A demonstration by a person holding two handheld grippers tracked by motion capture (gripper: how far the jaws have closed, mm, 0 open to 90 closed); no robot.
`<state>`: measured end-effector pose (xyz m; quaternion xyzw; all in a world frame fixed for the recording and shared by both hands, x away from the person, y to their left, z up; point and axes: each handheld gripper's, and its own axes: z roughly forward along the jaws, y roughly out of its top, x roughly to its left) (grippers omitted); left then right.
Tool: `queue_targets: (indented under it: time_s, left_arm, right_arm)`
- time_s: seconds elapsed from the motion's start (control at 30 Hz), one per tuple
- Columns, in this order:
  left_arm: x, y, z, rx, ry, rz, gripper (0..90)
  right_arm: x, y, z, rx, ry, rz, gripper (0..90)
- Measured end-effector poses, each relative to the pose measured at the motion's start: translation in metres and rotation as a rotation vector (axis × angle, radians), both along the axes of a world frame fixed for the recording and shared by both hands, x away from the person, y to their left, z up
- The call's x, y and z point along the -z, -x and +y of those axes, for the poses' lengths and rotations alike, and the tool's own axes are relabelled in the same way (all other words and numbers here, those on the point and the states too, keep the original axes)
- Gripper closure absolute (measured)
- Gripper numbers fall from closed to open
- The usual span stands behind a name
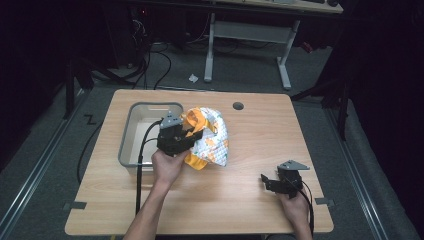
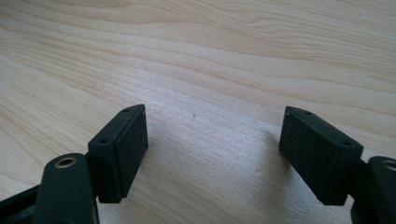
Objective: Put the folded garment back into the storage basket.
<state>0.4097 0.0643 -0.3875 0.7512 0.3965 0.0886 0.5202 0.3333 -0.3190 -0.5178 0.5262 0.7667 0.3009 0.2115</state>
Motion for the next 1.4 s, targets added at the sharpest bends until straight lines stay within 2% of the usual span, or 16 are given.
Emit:
queue_targets:
  time_s: [0.13, 0.47, 0.7, 1.4]
  left_arm:
    - [-0.003, 0.000, 0.006, -0.005, -0.009, -0.003, 73.5]
    - [-0.010, -0.001, 0.025, -0.032, 0.006, -0.009, 73.7]
    - [-0.012, -0.003, 0.035, -0.047, 0.014, -0.011, 73.8]
    - [-0.014, -0.009, 0.063, -0.090, 0.003, -0.010, 73.8]
  right_arm:
    - [0.000, 0.000, 0.000, 0.000, 0.000, 0.000, 23.7]
    - [0.000, 0.000, 0.000, 0.001, 0.000, 0.000, 23.8]
    - [0.000, 0.000, 0.000, 0.002, 0.000, 0.002, 23.8]
    - [0.000, 0.000, 0.000, 0.002, 0.000, 0.002, 23.7]
